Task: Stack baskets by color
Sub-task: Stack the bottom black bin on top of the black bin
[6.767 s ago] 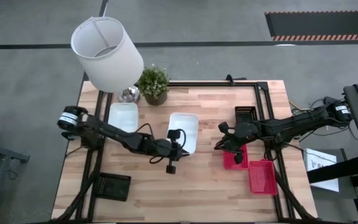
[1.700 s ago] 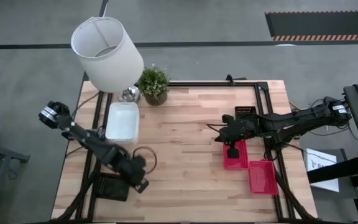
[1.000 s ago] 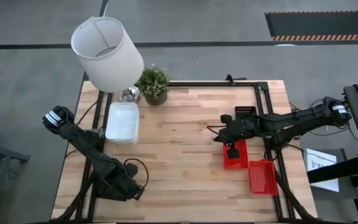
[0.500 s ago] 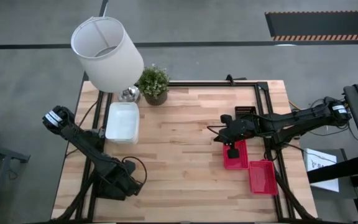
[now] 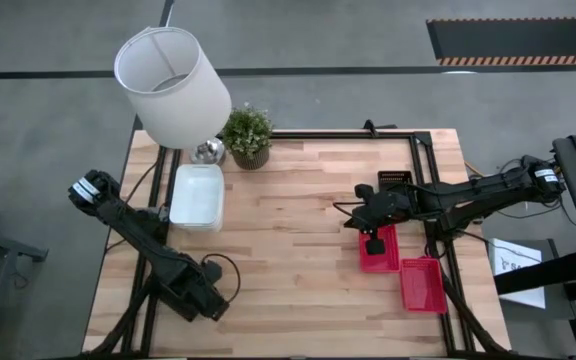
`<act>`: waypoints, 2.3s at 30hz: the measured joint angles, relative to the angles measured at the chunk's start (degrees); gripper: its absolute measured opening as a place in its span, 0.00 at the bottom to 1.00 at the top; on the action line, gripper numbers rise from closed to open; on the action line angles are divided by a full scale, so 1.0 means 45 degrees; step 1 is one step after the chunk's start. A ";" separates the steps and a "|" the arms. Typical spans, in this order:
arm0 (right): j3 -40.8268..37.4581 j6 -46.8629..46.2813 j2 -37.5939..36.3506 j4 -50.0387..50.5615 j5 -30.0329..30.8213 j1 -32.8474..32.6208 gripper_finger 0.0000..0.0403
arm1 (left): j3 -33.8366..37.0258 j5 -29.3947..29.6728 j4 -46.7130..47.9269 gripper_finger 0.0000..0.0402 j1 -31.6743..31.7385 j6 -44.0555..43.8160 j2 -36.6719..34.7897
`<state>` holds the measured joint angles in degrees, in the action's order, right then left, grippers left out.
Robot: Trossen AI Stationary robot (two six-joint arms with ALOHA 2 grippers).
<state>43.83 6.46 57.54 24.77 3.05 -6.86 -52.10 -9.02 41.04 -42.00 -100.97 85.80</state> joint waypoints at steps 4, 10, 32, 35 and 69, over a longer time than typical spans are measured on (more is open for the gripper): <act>-0.0061 0.0052 0.0000 -0.0024 -0.0092 -0.0004 0.02 | -0.0970 0.0116 -0.0349 0.01 -0.0015 0.3027 -0.0024; -0.0554 0.0362 0.0000 -0.1021 -0.1645 -0.0004 0.02 | -0.2862 0.1757 -0.0775 0.00 0.0659 0.8246 -0.0099; -0.0661 0.2633 0.0731 -0.7264 -0.7544 0.0006 0.48 | -0.4084 0.0095 -0.5140 0.00 0.3011 2.6882 -0.0073; -0.0661 0.3151 0.1445 -0.8518 -0.8882 0.0006 0.51 | -0.4074 0.0059 -0.5258 0.00 0.3011 2.7814 -0.0073; 0.3559 0.2971 0.7451 -1.2231 -1.8802 0.0404 0.16 | -0.2083 -0.1010 -0.9258 0.00 0.4620 3.0649 0.0005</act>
<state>59.85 19.83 91.07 -30.27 -81.56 -5.04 -61.47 -13.56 -0.62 -21.21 36.94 85.82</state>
